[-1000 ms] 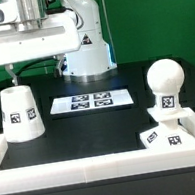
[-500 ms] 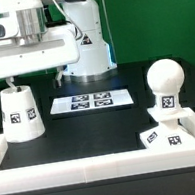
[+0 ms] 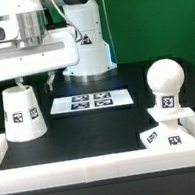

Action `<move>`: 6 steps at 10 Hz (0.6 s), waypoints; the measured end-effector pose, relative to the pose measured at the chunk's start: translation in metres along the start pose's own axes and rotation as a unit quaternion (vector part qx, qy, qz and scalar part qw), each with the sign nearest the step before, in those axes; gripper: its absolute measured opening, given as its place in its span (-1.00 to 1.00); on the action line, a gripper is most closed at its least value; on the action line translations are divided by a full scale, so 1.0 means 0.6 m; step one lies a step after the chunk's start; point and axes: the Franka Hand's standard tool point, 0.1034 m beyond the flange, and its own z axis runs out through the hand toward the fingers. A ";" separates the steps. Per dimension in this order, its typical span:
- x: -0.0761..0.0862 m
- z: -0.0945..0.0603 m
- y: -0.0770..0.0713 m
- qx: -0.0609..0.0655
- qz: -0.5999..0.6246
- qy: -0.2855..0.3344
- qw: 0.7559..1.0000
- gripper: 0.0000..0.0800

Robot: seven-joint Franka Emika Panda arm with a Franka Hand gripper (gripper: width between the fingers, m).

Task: Assemble lamp

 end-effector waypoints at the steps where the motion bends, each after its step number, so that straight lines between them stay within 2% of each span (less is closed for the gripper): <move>1: 0.000 0.000 0.000 0.000 0.000 0.000 1.000 -0.70; 2: 0.001 -0.001 0.000 0.000 0.000 0.001 1.000 -0.89; 6: 0.001 -0.001 0.000 -0.001 0.000 0.001 1.000 -0.89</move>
Offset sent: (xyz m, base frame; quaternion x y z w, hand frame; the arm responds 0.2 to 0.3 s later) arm 0.0000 0.0000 0.0000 0.0000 0.0000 0.0000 1.0000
